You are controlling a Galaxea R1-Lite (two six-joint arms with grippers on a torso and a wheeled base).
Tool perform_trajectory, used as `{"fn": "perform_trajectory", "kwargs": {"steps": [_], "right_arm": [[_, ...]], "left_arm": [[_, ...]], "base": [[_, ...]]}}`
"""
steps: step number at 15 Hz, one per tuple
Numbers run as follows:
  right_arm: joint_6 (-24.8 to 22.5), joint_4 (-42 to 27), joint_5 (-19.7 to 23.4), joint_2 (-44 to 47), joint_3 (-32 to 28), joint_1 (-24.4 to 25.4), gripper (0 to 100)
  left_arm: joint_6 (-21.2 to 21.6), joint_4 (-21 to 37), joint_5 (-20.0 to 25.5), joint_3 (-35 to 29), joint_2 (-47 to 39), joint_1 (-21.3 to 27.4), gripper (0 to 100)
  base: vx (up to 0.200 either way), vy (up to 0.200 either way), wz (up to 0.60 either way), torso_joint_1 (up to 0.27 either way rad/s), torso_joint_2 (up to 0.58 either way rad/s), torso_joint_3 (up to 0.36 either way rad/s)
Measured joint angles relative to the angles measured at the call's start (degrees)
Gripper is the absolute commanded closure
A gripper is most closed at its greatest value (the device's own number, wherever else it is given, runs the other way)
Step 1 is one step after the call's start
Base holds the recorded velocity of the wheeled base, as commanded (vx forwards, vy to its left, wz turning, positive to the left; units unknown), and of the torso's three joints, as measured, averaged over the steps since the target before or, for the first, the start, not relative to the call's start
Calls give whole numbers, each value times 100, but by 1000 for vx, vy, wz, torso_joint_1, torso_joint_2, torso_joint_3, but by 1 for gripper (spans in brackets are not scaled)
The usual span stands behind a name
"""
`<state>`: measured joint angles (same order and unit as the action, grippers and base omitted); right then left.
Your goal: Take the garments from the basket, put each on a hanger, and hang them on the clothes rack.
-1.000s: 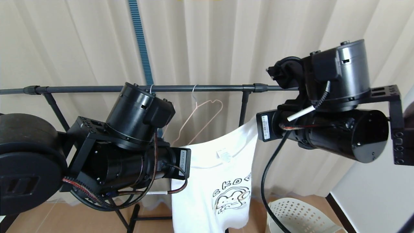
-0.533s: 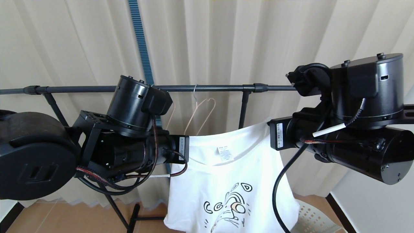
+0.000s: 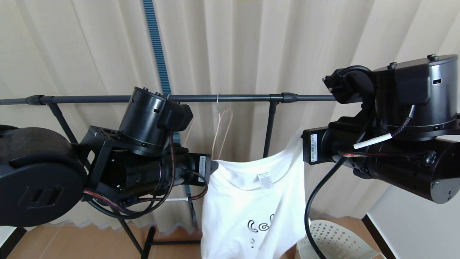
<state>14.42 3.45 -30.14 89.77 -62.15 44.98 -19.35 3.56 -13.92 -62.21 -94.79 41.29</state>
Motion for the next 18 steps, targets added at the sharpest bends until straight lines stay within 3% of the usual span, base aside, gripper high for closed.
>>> {"fn": "perform_trajectory", "kwargs": {"steps": [7,10,18], "right_arm": [[0,7,-2,0,0,0,100],[-2,11,-2,-11,0,0,100],[7,13,2,-27,11,0,100]], "left_arm": [[-13,5,13,85,172,44,0],[-9,13,2,102,196,-161,0],[277,-69,233,268,76,-2115,0]], "base": [[0,0,0,0,0,0],[0,0,0,0,0,0],[0,0,0,0,0,0]]}}
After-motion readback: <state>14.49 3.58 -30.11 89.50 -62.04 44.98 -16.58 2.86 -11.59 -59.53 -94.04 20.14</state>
